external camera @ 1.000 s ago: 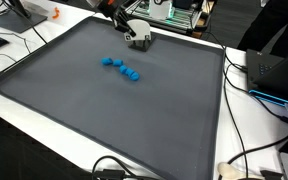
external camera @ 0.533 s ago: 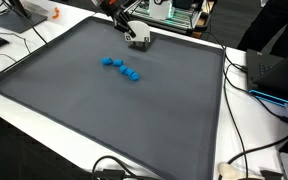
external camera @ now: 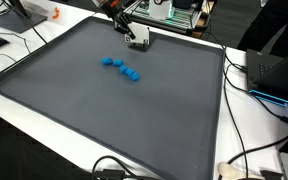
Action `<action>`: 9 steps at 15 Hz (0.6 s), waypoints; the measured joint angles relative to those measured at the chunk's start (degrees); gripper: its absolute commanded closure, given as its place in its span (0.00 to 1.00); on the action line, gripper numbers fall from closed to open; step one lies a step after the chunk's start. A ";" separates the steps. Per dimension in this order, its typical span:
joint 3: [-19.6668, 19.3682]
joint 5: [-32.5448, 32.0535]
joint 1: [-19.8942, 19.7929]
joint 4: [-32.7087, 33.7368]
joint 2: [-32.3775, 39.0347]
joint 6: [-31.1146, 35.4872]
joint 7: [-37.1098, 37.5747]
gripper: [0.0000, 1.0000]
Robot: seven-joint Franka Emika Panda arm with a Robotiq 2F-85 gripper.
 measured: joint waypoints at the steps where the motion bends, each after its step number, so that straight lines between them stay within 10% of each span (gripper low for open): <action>1: 0.00 0.56 0.00 -0.18 0.00 0.20 0.00 0.99; 9: 0.01 3.00 0.02 -1.57 0.01 3.04 0.00 0.99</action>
